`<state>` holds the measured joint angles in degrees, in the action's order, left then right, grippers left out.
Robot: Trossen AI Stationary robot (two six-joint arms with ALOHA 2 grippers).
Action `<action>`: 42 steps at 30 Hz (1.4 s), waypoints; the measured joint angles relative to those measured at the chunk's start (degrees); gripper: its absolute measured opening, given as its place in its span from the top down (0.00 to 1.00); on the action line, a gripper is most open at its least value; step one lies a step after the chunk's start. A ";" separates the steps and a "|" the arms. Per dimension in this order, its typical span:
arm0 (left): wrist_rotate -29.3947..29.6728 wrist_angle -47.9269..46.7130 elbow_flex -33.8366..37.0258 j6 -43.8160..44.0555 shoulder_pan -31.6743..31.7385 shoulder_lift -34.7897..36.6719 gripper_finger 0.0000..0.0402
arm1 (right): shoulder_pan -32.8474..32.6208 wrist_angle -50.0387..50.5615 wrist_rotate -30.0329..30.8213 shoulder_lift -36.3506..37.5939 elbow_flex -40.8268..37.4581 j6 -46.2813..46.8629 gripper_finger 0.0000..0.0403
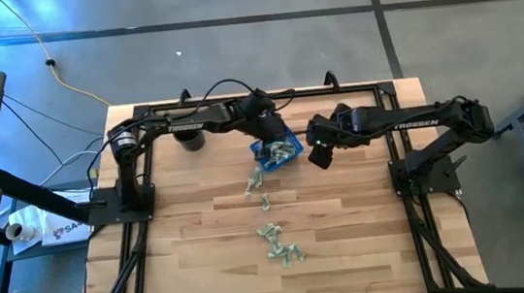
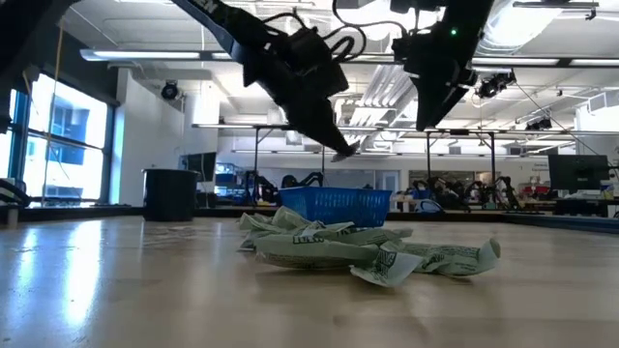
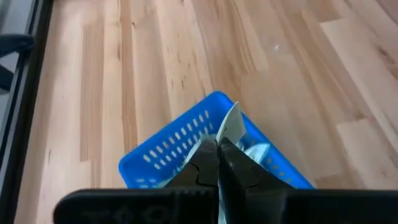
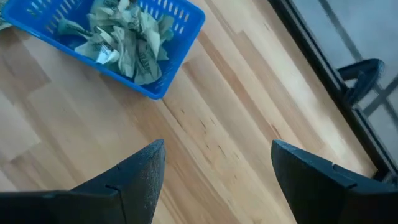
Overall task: Pick and place Stevia / Truvia into bins
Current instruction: Put the green stevia packet into the blue bin
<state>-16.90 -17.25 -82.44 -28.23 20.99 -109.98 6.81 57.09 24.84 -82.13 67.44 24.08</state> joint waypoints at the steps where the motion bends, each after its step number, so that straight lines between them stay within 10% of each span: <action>1: -0.26 0.69 -0.30 0.01 0.00 -0.67 0.92 | -0.46 0.44 0.79 0.00 0.00 0.65 0.30; 12: 7.75 -1.70 -0.04 2.80 -0.04 -5.69 0.81 | -2.87 1.70 1.75 0.00 0.00 4.43 0.30; 26: 8.69 -13.05 -0.17 8.06 -2.11 3.97 0.40 | -3.48 2.10 0.23 0.00 0.00 2.50 0.30; 42: 13.53 -21.81 12.61 35.92 -15.32 11.57 0.48 | -10.78 -10.92 -4.83 0.00 -7.13 -3.17 0.30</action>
<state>-3.37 -39.07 -69.82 7.70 5.68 -98.41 -3.97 46.17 20.01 -82.13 60.31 20.91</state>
